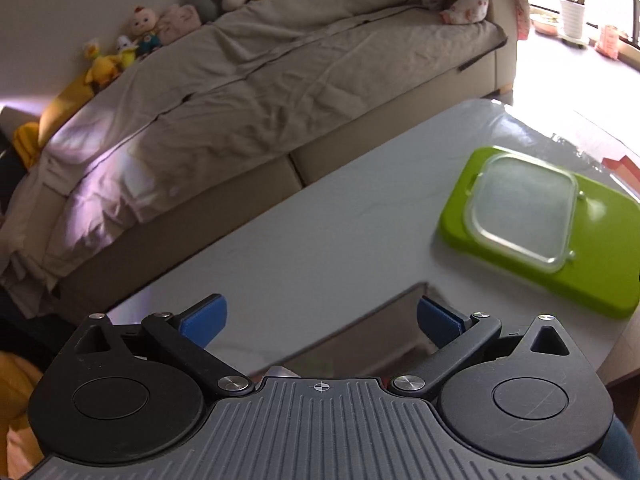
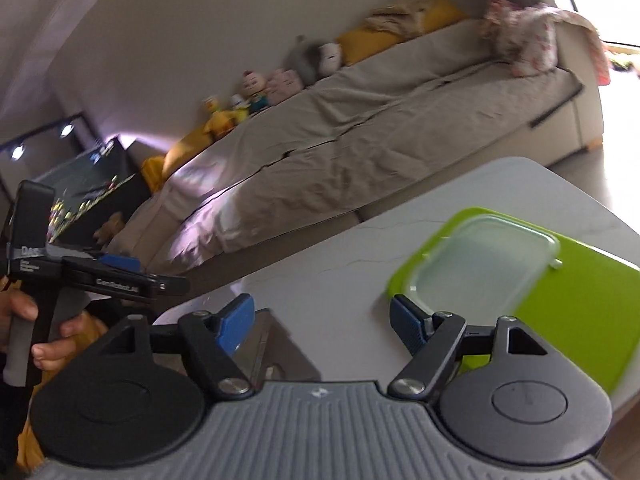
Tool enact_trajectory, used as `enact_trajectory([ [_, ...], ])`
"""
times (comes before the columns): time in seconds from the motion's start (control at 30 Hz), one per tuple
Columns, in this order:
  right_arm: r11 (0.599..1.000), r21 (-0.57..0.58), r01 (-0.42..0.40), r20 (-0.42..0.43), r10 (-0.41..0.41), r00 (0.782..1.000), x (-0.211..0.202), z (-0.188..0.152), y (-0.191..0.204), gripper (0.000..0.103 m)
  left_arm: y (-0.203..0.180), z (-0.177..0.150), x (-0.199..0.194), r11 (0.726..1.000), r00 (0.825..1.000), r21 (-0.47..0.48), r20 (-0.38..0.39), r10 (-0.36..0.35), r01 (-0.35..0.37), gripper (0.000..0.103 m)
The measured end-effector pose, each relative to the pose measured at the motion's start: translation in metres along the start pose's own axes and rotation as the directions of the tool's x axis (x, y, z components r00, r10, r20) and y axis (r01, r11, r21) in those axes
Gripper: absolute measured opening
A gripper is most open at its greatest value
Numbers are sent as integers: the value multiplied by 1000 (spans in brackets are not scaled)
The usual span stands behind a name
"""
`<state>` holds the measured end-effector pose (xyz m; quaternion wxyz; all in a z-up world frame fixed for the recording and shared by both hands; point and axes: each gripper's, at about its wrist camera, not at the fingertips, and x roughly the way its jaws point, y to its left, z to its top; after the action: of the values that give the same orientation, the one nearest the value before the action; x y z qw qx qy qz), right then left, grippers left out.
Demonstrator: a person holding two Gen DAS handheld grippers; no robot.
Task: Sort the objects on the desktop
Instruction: 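Reach the right tool into the open box toward the green crochet doll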
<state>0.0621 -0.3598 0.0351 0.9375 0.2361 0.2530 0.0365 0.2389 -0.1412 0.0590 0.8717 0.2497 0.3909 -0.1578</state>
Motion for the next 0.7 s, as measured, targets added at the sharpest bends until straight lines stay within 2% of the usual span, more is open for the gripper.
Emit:
enact_trajectory([
  [0.07, 995, -94, -41, -64, 35, 997, 16, 7, 41, 88, 25, -20, 7, 999, 996, -45, -87, 2, -6, 103],
  [0.13, 979, -193, -71, -149, 42, 988, 35, 13, 79, 90, 50, -44, 16, 994, 984, -107, -176, -38, 19, 103],
  [0.23, 925, -355, -133, -303, 21, 953, 73, 12, 132, 91, 80, -78, 32, 976, 956, -212, -273, -109, 51, 103],
  [0.33, 862, -476, -175, -446, -65, 892, 119, -8, 180, 89, 92, -104, 43, 962, 939, -268, -311, -146, 61, 103],
  [0.4, 831, -520, -198, -534, -136, 834, 152, -21, 198, 88, 95, -115, 45, 955, 931, -285, -323, -172, 78, 103],
  [0.5, 788, -583, -199, -588, -239, 773, 192, -50, 215, 88, 98, -122, 48, 956, 924, -282, -337, -179, 83, 103],
  [0.6, 711, -675, -196, -584, -354, 730, 228, -75, 218, 90, 104, -125, 50, 957, 924, -281, -340, -174, 77, 103],
  [0.7, 671, -711, -210, -598, -419, 684, 257, -94, 212, 90, 112, -127, 51, 945, 918, -309, -336, -211, 104, 103],
])
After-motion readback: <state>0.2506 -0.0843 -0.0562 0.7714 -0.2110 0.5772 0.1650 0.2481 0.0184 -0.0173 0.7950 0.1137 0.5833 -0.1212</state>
